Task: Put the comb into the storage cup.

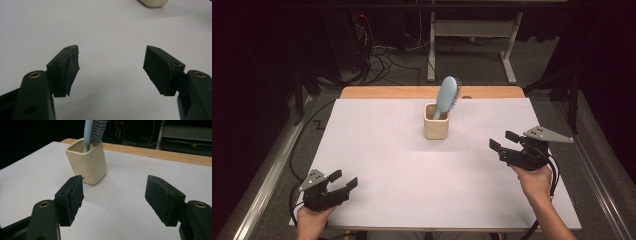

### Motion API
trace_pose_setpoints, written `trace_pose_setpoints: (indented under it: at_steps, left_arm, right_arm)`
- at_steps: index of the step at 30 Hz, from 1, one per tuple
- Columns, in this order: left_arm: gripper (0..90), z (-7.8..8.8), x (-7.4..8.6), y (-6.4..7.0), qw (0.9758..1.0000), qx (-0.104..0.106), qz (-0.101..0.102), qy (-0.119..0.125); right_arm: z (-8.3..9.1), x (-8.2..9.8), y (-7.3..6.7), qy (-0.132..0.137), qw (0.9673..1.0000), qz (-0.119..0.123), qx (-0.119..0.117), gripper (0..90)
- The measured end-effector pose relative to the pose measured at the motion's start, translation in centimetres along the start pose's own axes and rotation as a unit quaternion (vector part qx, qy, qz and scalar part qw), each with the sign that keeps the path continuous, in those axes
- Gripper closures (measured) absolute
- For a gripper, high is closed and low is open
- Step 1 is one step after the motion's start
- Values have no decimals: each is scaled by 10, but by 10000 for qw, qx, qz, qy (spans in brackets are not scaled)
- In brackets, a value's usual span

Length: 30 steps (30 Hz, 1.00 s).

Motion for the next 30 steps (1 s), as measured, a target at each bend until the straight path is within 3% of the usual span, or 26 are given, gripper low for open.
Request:
trace_pose_setpoints:
  at_steps: [30]
  left_arm:
    - [293, 0, 0, -1, 10000, 23, 9, -23]
  right_arm:
    - [25, 23, 2, 169, 9998, -131, 43, 304]
Point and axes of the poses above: each handheld gripper's, and its own axes: z roughly backward along the jaws, x roughly out of its underside, y roughly to its right, the point moved 1 cm from there along -z, roughly forward along the jaws, and after that the axes turned 2 degrees about -x, right-handed, at the moved point
